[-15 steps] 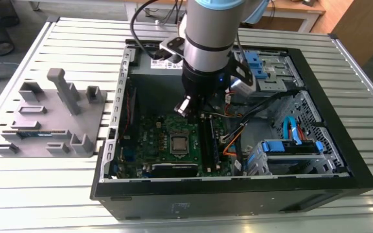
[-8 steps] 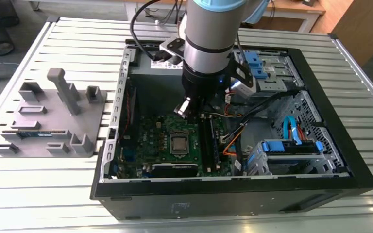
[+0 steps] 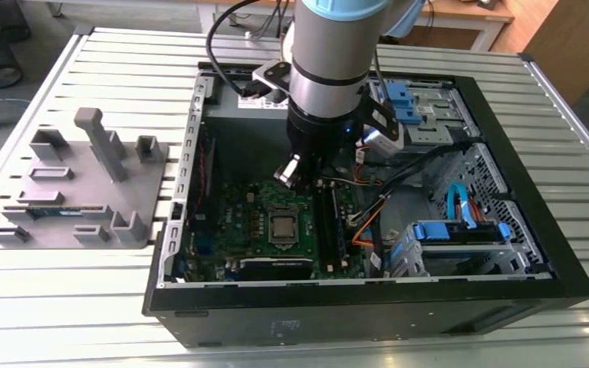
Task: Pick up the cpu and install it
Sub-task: 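Install the first cpu locking lever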
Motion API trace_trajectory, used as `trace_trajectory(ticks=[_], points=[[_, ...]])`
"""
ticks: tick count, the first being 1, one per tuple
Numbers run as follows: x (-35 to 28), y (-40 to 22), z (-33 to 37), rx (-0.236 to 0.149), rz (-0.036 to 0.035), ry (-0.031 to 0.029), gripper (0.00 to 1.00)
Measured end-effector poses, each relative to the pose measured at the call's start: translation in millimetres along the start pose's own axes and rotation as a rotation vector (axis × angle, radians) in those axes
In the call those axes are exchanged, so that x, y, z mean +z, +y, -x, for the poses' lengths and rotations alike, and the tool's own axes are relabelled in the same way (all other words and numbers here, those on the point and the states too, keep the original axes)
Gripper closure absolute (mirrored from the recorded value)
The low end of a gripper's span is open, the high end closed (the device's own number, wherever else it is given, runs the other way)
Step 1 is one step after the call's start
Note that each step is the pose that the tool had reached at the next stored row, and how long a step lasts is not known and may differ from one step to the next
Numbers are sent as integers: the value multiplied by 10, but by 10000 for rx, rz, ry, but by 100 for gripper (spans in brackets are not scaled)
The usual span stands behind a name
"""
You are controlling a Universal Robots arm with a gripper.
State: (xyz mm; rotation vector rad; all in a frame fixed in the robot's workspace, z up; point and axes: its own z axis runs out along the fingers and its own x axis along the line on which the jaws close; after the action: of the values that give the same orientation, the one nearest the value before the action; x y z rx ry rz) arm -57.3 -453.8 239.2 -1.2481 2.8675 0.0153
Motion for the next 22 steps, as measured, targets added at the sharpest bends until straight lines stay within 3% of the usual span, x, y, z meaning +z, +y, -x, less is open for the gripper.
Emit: trace_trajectory(ticks=[13,22], points=[[12,-1,-1,113,-1,0,89],[44,1,-5,633,-16,3,89]])
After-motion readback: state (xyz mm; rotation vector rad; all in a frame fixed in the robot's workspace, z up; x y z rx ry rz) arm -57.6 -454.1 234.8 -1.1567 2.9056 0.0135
